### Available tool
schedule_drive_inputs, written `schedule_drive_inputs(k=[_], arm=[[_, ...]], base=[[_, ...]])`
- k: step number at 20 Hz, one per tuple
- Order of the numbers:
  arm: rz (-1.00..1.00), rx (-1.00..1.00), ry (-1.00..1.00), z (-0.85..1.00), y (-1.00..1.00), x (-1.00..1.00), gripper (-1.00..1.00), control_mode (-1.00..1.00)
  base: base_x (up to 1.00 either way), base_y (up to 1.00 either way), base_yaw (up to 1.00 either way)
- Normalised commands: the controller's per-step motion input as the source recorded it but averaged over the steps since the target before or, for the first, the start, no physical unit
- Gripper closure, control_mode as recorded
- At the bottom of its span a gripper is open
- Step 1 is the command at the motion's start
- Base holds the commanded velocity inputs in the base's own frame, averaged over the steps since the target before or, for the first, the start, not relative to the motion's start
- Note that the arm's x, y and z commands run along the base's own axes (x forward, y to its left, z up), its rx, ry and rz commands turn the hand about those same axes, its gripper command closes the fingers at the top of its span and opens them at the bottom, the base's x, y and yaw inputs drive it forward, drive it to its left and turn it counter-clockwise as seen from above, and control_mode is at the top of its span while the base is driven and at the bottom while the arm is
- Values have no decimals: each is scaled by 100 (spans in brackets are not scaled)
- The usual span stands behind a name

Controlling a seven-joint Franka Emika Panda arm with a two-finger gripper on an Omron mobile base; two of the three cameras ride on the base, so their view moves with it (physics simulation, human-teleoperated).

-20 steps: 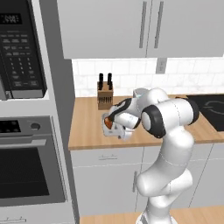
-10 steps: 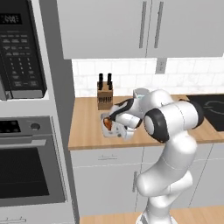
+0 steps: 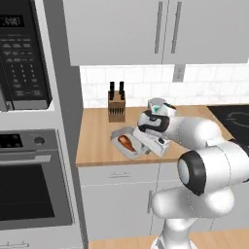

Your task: Take the meat container that has the chicken drumstick and place it on the second highest rack of the freezer. Then take the vegetable container that has the onion and tomato and place it on the highest rack of the freezer.

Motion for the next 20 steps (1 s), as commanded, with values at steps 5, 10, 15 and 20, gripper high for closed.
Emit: schedule_drive_inputs(k=[5,10,15,20], arm=[[52,-19,-13,100,-37,-59,100,-100],[52,-4,-16,100,-33,-57,100,-100],[44,0,-13,100,-34,-50,100,-100],[38,0,-9,92,-16,-42,100,-100]], base=[[0,0,0],[0,0,0],[0,0,0],[0,0,0]])
